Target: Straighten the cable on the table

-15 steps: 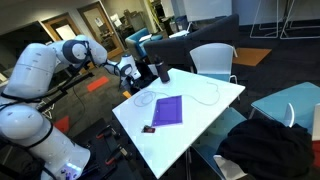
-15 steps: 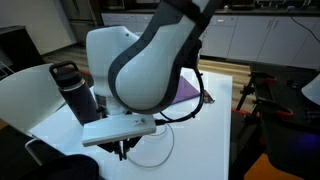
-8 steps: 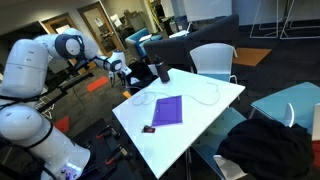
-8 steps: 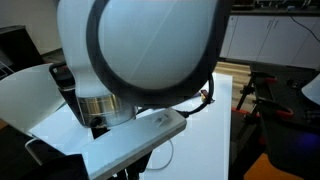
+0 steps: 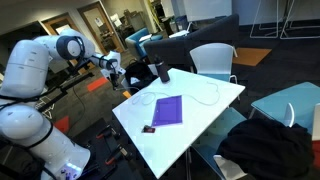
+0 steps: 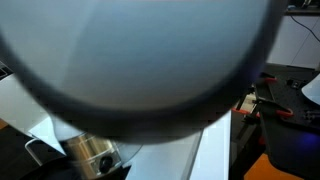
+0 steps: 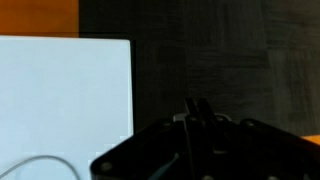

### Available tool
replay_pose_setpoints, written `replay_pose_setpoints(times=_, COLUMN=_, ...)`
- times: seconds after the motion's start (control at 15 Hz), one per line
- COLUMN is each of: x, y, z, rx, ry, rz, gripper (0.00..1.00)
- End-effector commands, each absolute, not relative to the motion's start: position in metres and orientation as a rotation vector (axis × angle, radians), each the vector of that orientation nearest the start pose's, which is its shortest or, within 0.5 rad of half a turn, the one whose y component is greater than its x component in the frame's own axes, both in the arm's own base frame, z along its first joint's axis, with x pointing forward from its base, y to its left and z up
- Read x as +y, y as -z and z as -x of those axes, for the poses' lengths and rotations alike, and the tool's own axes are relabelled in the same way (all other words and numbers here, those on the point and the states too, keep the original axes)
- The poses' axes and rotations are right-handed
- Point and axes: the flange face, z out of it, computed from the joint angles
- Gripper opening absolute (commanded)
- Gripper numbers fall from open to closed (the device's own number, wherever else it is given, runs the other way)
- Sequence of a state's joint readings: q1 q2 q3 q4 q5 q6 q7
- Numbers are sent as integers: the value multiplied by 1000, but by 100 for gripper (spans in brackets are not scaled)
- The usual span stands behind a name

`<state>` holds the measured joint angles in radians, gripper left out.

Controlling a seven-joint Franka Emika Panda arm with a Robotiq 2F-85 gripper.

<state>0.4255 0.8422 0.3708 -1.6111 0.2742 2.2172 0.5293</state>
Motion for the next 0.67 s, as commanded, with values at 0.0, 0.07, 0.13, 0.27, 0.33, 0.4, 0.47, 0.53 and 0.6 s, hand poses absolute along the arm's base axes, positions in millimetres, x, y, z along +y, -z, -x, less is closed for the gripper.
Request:
replay_pose_setpoints(times=0.0, x=502, y=-145, z=-469, rx=-238, ry=-796, rz=2778, gripper=2)
replay_pose_setpoints(times=0.07, x=513, y=-143, z=-464, rx=-306, ry=-843, rz=2769, gripper=2)
replay_pose_setpoints(times=0.13, x=521, y=-141, z=-458, rx=-370, ry=-891, rz=2763, gripper=2)
replay_pose_setpoints(times=0.27, x=534, y=-134, z=-446, rx=-491, ry=-1000, rz=2758, gripper=2)
replay_pose_setpoints(times=0.33, x=537, y=-129, z=-442, rx=-553, ry=-1047, rz=2761, gripper=2)
replay_pose_setpoints(times=0.4, x=539, y=-127, z=-439, rx=-582, ry=-1061, rz=2797, gripper=32)
replay_pose_setpoints(times=0.47, x=542, y=-124, z=-439, rx=-611, ry=-1058, rz=2819, gripper=34)
replay_pose_setpoints(times=0.53, x=544, y=-123, z=-442, rx=-611, ry=-1000, rz=2876, gripper=40)
replay_pose_setpoints(times=0.6, x=547, y=-123, z=-449, rx=-609, ry=-915, rz=2932, gripper=46)
